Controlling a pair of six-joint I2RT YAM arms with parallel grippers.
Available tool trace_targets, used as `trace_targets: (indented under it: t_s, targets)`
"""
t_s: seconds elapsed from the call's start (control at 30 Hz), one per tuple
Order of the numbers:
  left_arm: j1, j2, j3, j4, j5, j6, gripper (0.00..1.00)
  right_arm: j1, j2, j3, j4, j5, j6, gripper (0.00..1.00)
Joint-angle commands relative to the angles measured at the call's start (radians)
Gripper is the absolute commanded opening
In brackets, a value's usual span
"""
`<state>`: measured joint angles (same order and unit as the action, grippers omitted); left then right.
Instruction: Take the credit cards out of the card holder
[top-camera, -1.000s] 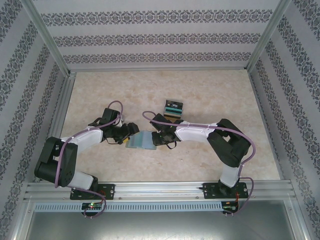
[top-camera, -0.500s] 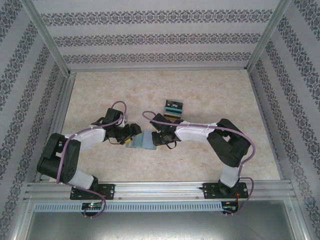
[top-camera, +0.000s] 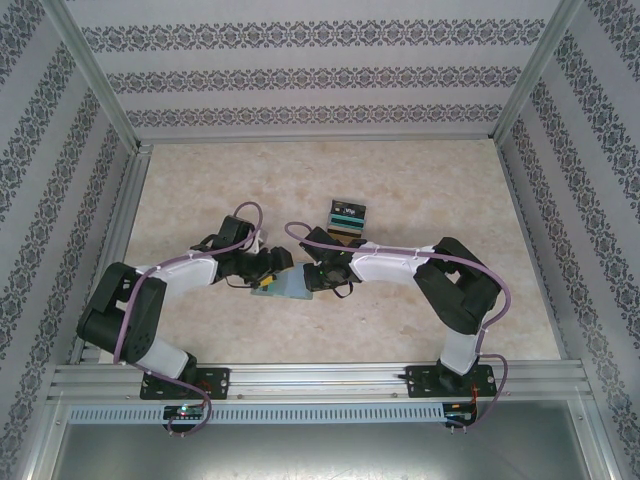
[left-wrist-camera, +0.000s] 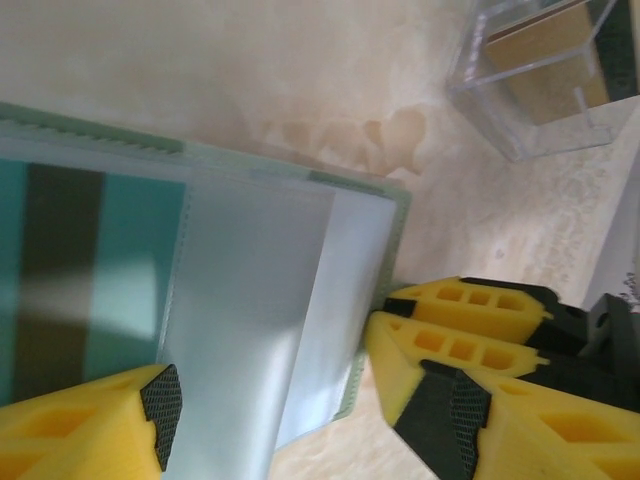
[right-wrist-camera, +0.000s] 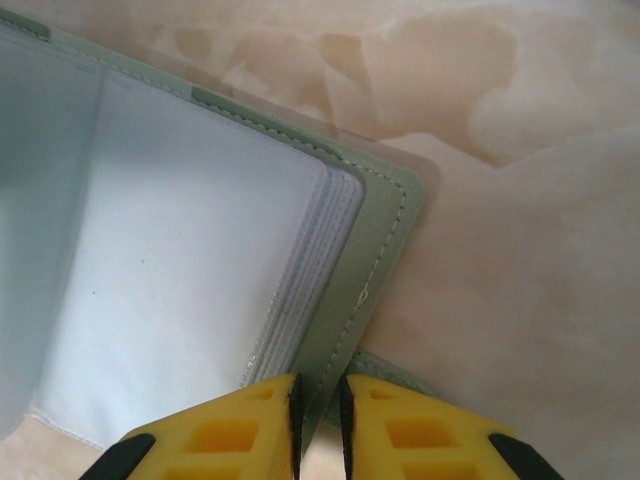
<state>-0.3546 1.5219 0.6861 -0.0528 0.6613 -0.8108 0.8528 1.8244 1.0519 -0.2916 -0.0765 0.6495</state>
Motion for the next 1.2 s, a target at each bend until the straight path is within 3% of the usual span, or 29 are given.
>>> trace_targets:
  t_s: [0.0,0.33,0.73,1.0,1.17]
  targets:
    - [-0.02,0.021,0.017,0.113,0.055,-0.053,0.74,0.0,0.022,0.0,0.016,-0.019,0.004,0.22]
    - [-0.065,0.092,0.052,0.188,0.081,-0.1,0.73,-0.004,0.015,-0.009,0.024,-0.017,0.01,0.22]
    - [-0.071,0.068,0.062,0.292,0.124,-0.197,0.73,-0.009,0.015,-0.016,0.034,-0.019,0.014,0.22]
    - [-0.073,0.025,0.087,0.291,0.125,-0.222,0.73,-0.017,0.003,-0.026,0.039,-0.016,0.016,0.23]
    - [-0.058,-0.043,0.128,0.201,0.108,-0.188,0.73,-0.018,0.002,-0.029,0.041,-0.017,0.018,0.23]
